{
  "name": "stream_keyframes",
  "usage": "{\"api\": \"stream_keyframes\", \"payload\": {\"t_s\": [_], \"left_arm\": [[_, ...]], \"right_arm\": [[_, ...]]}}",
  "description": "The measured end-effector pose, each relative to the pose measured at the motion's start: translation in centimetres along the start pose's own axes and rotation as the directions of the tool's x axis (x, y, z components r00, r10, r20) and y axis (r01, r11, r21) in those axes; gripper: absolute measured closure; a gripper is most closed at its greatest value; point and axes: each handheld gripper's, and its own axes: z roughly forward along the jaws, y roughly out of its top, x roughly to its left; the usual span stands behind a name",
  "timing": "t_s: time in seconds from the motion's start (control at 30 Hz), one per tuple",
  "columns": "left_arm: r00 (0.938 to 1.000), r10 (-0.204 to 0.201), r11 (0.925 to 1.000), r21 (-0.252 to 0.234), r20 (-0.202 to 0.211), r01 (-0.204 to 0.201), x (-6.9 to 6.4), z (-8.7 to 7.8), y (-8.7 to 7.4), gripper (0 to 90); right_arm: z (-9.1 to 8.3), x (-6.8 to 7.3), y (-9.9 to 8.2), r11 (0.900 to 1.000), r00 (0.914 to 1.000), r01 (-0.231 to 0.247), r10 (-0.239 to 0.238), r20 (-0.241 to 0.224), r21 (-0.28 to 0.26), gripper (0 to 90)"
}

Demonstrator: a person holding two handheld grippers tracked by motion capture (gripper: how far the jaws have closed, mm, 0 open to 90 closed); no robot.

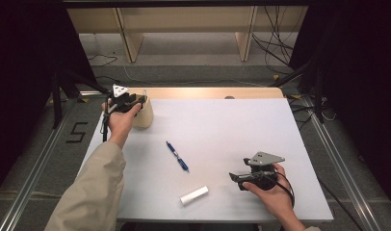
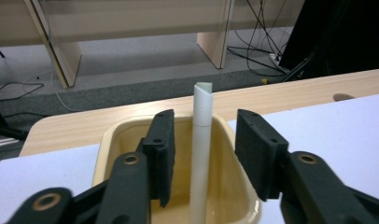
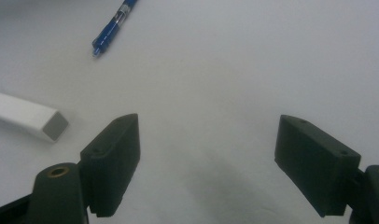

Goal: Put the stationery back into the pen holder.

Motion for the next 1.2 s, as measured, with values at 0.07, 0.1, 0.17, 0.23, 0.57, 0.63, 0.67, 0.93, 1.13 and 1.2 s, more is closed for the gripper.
{"api": "stream_keyframes", "payload": {"t_s": [0.07,0.1,0.17,0.23,0.57,0.63,0.67,0.93,1.13,1.2], "left_arm": [[1.0000,0.006,1.0000,-0.005,0.005,-0.006,-0.2,-0.9,0.1,50.4],[0.9998,0.001,1.0000,-0.002,0.020,-0.001,-0.2,-1.3,0.0,48.5],[0.9991,-0.018,0.9997,0.019,0.039,0.017,-0.4,-2.2,-0.2,43.8],[0.9994,-0.006,0.9997,0.026,0.035,0.006,-0.7,-3.2,-0.5,40.8],[0.9956,0.017,0.9991,0.036,0.092,-0.021,-1.8,-7.5,-2.7,30.6],[0.9942,0.021,0.9985,0.047,0.106,-0.027,-2.2,-8.2,-3.4,29.6],[0.9931,0.024,0.9982,0.052,0.115,-0.030,-2.4,-8.5,-3.8,29.2],[0.9888,0.036,0.9948,0.089,0.145,-0.049,-3.4,-10.3,-7.3,29.5],[0.9850,0.051,0.9918,0.107,0.165,-0.070,-4.3,-11.4,-9.3,29.5],[0.9831,0.056,0.9896,0.121,0.174,-0.078,-4.6,-11.8,-9.9,29.7]], "right_arm": [[0.0,0.1,0.0,1.0000,1.0000,0.000,0.000,0.002,-0.001,23.1],[0.1,0.1,0.0,1.0000,1.0000,-0.003,0.003,0.004,-0.001,23.1],[0.1,0.1,0.1,1.0000,0.9999,-0.007,0.007,0.009,-0.003,23.1],[0.2,0.2,0.1,0.9999,0.9999,-0.011,0.011,0.012,-0.007,23.2],[0.8,0.9,0.8,0.9998,0.9999,-0.014,0.014,-0.002,-0.014,27.3],[0.9,1.0,1.0,0.9996,0.9998,-0.020,0.020,-0.008,-0.021,28.7],[1.0,1.1,1.1,0.9995,0.9997,-0.021,0.020,-0.011,-0.023,29.2],[1.7,1.8,1.7,0.9996,0.9994,-0.021,0.020,-0.027,-0.017,30.5],[2.4,2.4,2.1,0.9999,0.9993,-0.012,0.012,-0.035,-0.007,30.9],[2.7,2.6,2.3,0.9999,0.9993,-0.011,0.011,-0.036,-0.002,31.1]]}}
